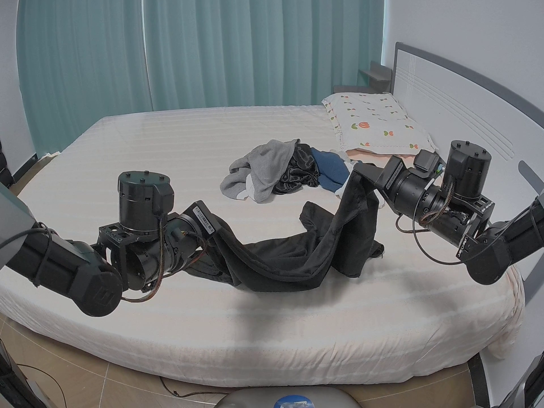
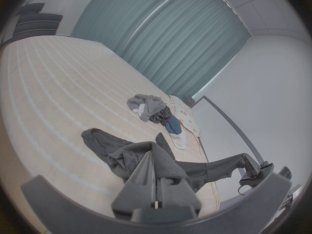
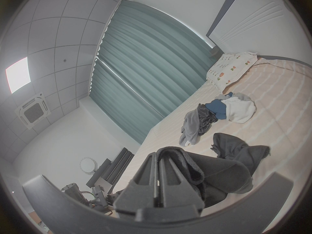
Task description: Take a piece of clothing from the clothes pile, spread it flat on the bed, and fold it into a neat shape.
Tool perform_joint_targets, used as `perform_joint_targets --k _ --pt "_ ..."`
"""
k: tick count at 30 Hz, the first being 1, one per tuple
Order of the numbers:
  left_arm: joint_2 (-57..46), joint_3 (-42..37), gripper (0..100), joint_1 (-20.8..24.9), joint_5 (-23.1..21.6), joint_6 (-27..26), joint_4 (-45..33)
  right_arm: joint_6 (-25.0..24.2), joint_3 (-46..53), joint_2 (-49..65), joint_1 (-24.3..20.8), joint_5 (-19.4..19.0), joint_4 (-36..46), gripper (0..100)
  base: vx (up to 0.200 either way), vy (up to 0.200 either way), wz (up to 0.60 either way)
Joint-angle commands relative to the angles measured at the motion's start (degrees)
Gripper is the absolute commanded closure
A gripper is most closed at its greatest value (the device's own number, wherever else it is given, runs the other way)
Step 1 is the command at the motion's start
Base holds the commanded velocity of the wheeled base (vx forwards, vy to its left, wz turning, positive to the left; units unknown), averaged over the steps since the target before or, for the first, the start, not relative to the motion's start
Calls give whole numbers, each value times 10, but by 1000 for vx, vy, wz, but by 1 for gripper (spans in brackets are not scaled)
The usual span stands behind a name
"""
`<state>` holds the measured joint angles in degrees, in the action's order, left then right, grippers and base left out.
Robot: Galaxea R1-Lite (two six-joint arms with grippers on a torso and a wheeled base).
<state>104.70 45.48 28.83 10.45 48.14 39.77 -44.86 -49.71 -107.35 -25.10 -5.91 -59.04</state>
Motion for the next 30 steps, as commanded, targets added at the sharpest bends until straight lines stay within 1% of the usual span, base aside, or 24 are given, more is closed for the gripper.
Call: perform_joint_targets --k 1,8,13,21,30 --pt "-13 2 100 -5 1 0 0 0 -12 -9 -2 11 1 100 0 200 0" --pt "-24 2 100 -17 2 0 0 1 -31 -19 -2 33 9 100 0 200 0" --pt "-28 2 100 -26 2 0 0 11 -46 -30 -2 57 10 100 0 200 0" --pt "-41 2 100 -33 2 0 0 19 -51 -31 -7 67 9 100 0 200 0" --pt "-46 1 100 -39 2 0 0 18 -57 -27 -10 66 2 100 0 200 0"
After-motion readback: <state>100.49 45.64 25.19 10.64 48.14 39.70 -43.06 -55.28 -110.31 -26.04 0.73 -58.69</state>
